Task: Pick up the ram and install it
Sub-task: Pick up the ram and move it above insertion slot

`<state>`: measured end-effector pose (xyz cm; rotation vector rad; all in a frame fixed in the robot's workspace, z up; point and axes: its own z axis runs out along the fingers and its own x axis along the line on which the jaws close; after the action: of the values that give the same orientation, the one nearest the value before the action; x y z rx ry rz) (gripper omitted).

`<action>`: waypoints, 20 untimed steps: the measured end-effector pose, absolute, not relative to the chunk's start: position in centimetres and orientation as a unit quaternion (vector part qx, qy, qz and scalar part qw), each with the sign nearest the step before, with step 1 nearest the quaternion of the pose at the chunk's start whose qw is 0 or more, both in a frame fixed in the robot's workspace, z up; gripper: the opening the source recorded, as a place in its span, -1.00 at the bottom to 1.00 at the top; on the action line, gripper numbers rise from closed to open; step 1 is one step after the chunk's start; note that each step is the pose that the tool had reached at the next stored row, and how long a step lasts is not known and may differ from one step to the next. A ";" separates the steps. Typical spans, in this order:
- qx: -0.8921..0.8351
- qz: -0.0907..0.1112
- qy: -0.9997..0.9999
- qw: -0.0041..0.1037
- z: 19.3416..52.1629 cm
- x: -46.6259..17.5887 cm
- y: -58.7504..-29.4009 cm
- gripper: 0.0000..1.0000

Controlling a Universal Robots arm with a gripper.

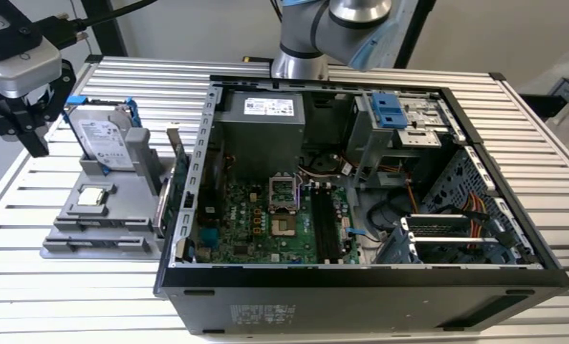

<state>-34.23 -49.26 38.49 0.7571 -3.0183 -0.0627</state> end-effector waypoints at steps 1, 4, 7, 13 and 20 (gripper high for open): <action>0.243 -0.020 -0.970 0.015 38.5 -34.2 -49.3 -1.00; 0.244 -0.020 -0.970 0.015 38.5 -34.2 -49.3 -1.00; 0.249 -0.020 -0.968 0.015 38.5 -34.2 -49.3 -1.00; 0.273 -0.020 -0.962 0.015 38.5 -34.2 -49.3 -1.00; 0.307 -0.019 -0.951 0.016 38.5 -34.2 -49.3 -1.00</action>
<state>-34.23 -49.26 38.49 0.9545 -2.9592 -0.0595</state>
